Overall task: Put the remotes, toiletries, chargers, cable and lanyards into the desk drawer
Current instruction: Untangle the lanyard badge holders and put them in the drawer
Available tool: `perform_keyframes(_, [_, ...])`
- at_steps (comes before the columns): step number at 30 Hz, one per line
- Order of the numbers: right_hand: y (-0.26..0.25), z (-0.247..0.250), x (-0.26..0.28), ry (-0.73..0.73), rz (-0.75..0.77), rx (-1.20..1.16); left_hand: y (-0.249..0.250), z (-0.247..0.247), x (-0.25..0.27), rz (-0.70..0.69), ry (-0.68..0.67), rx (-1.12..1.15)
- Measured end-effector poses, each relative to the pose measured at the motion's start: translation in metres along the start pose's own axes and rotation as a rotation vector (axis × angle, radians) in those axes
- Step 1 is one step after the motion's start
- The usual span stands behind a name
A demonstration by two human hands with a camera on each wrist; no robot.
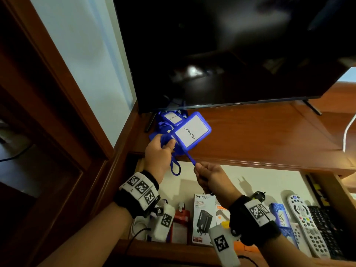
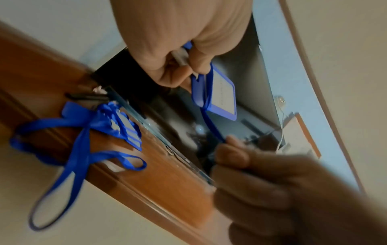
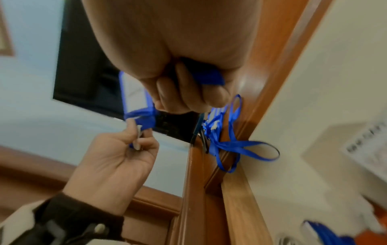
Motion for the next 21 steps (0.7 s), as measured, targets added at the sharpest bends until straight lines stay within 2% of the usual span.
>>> perform_keyframes(3, [-0.014,0.001,0.006,-0.005,0.024,0.216,0.009,-0.003,0.000,-0.176,-0.066,-0.365])
perform_keyframes(6, [-0.022,0.002,0.010,-0.051,0.036,0.444,0.012,-0.021,0.012,-0.314,-0.232,-0.612])
perform_keyframes(9, [-0.030,0.006,0.012,-0.091,0.054,0.565,0.001,-0.044,0.030,-0.374,-0.504,-0.802])
perform_keyframes(12, [-0.033,0.013,0.008,-0.122,0.080,0.631,-0.009,-0.063,0.052,-0.429,-0.834,-0.835])
perform_keyframes(14, [-0.030,0.015,0.008,-0.173,0.071,0.603,-0.011,-0.066,0.062,-0.429,-0.952,-0.796])
perform_keyframes(15, [-0.029,0.016,0.008,-0.192,0.072,0.563,-0.009,-0.064,0.062,-0.397,-0.955,-0.715])
perform_keyframes(19, [-0.035,0.019,0.014,-0.157,0.104,0.314,-0.003,-0.050,0.053,-0.188,-0.826,-0.278])
perform_keyframes(21, [-0.038,0.011,0.024,-0.207,0.133,0.146,-0.002,-0.051,0.055,-0.122,-0.807,-0.111])
Point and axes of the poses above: each hand's wrist, its own x-axis away from the middle knuckle, its own z-axis out of the back of the hand, y = z × x, the point moved 10 cm from there along -x, towards the middle knuckle, and after that the axes turned 5 degrees about -z, right-handed, at the moved point
